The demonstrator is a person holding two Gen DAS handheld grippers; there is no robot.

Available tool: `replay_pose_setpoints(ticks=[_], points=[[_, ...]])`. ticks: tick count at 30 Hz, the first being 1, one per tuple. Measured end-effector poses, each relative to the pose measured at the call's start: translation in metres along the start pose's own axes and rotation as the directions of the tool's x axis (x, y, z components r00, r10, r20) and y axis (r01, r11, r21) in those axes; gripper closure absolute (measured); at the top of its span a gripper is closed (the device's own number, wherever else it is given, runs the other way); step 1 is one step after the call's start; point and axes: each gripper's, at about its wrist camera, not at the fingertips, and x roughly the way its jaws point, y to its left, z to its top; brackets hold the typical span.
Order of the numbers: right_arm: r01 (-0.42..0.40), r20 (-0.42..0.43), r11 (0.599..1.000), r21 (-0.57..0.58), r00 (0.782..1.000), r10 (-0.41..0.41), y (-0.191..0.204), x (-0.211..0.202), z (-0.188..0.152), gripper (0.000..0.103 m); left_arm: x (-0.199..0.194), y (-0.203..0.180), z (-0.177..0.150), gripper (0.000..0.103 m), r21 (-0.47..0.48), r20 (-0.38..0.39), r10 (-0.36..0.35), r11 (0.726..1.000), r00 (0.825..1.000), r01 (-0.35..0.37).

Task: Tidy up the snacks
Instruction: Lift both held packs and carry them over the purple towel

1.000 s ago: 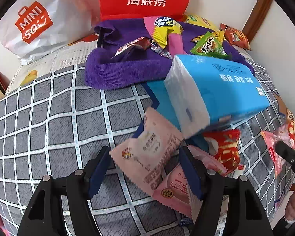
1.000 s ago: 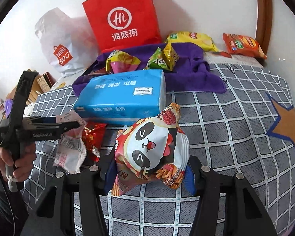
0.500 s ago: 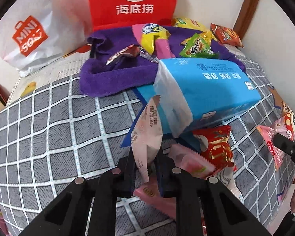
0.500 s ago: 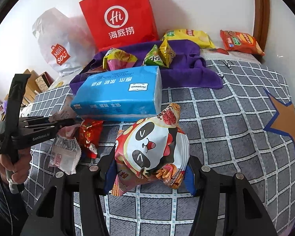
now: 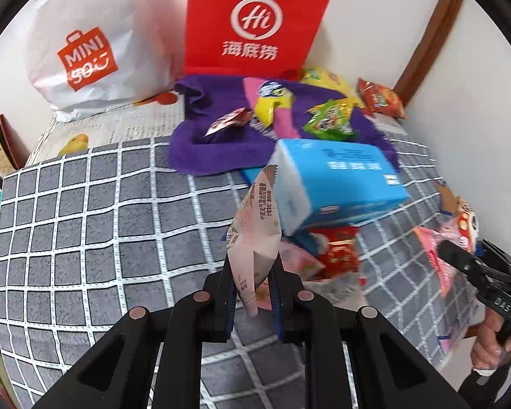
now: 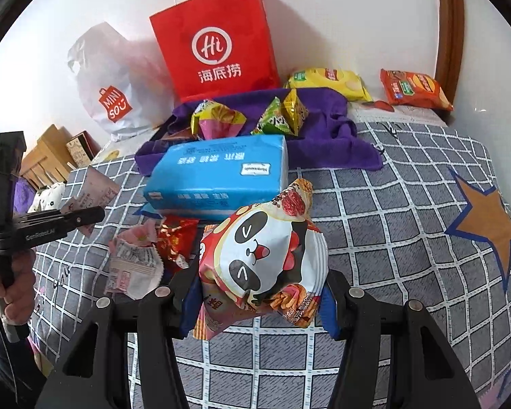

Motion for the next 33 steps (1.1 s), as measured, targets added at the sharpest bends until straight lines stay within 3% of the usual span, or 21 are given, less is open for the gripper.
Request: replay_pose_setpoints(ticks=[15,24,33], points=[[0.031,0.098,0.999,-0.033,0.995,-0.027,0.014,-0.033,0.045,0.047,-0.025,-0.045,0.036,0.087,0.040,0.028,-0.098,0.995,0.995,0.097],[0.038,0.151,0.999,-0.023,0.988,-0.034,0.010,-0.030,0.094,0.047,-0.032,-0.053,0.086,0.087,0.062,0.061,-0.073,0.996,0.995,0.070],[0.035,0.182,0.998,-0.046,0.983,-0.026,0.012,-0.013,0.146,0.047,-0.015,-0.040,0.122,0.087,0.040,0.069,-0.057,0.998,0.996,0.054]])
